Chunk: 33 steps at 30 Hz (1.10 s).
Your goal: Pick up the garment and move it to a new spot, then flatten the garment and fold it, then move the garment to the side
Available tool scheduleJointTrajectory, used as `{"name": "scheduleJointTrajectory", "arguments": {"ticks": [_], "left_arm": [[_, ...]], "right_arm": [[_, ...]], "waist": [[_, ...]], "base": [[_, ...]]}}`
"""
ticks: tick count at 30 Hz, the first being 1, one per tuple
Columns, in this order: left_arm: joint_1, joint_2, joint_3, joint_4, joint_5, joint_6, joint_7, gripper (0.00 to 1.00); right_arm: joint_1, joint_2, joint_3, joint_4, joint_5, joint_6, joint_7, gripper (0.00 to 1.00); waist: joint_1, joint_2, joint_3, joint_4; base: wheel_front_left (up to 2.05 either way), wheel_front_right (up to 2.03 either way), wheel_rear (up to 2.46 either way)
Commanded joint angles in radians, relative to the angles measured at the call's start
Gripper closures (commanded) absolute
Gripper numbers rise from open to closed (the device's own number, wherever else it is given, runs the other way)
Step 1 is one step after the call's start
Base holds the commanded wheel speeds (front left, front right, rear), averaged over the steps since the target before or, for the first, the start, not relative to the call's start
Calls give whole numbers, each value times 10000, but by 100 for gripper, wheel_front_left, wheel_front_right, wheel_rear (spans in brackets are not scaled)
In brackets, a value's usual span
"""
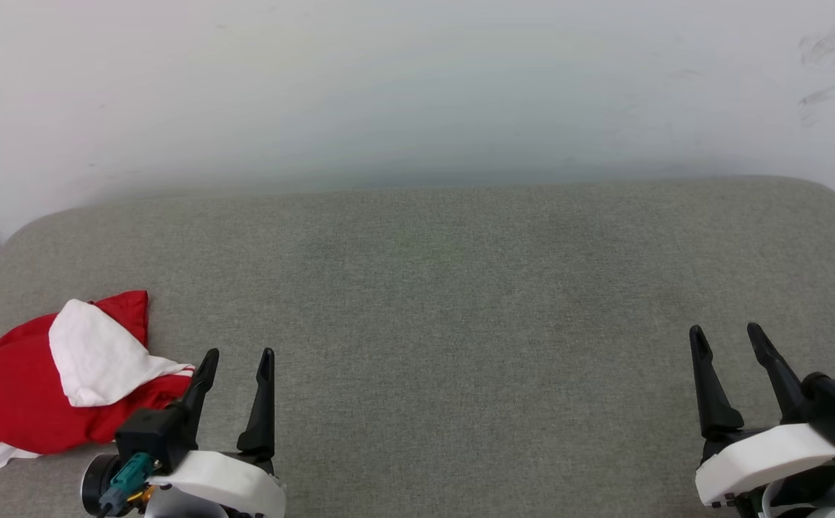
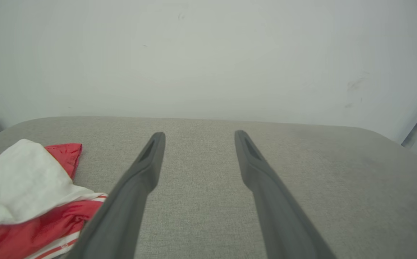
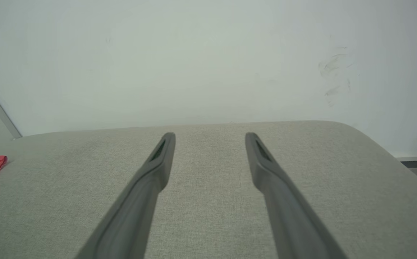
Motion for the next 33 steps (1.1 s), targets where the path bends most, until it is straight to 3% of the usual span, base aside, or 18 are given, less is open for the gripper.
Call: {"name": "scheduleJointTrajectory", "arguments": {"ticks": [1, 29, 33], "left_arm": [[35, 47, -13, -43, 190, 49, -81, 0], [84, -221, 183, 282, 1569, -129, -606, 0], [32, -256, 207, 308, 1516, -165, -610, 0]], "right_arm": [[33, 21, -9, -124, -213, 19, -41, 0], [190, 200, -123, -237, -2003, 12, -307, 0], [206, 202, -150, -224, -1788, 12, -326, 0]], "waist": [[0, 0, -2, 2], [0, 0, -116, 48], [0, 0, -113, 141]], "base": [[0, 0, 0], [0, 0, 0], [0, 0, 0]]}}
